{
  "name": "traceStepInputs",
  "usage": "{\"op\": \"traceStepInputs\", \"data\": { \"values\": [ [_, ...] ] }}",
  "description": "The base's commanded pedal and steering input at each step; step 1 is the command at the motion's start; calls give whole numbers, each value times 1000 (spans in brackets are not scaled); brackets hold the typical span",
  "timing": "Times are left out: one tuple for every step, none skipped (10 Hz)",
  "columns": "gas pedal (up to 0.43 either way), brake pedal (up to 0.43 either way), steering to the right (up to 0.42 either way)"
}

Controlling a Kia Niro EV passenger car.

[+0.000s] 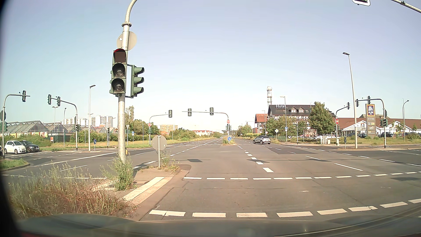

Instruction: Follow the waypoints while adhering to traffic rules and regulations

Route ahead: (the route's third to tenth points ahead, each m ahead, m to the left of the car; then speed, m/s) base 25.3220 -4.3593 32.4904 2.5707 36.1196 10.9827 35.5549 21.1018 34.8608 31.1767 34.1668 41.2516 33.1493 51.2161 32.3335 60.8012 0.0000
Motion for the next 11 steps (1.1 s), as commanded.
{"op": "traceStepInputs", "data": {
  "values": [
    [0, 293, -1],
    [0, 299, -2],
    [0, 299, -1],
    [0, 293, -2],
    [0, 299, -2],
    [0, 293, -2],
    [0, 299, -2],
    [0, 299, -2],
    [0, 299, -1],
    [0, 299, -1],
    [0, 293, -1]
  ]
}}
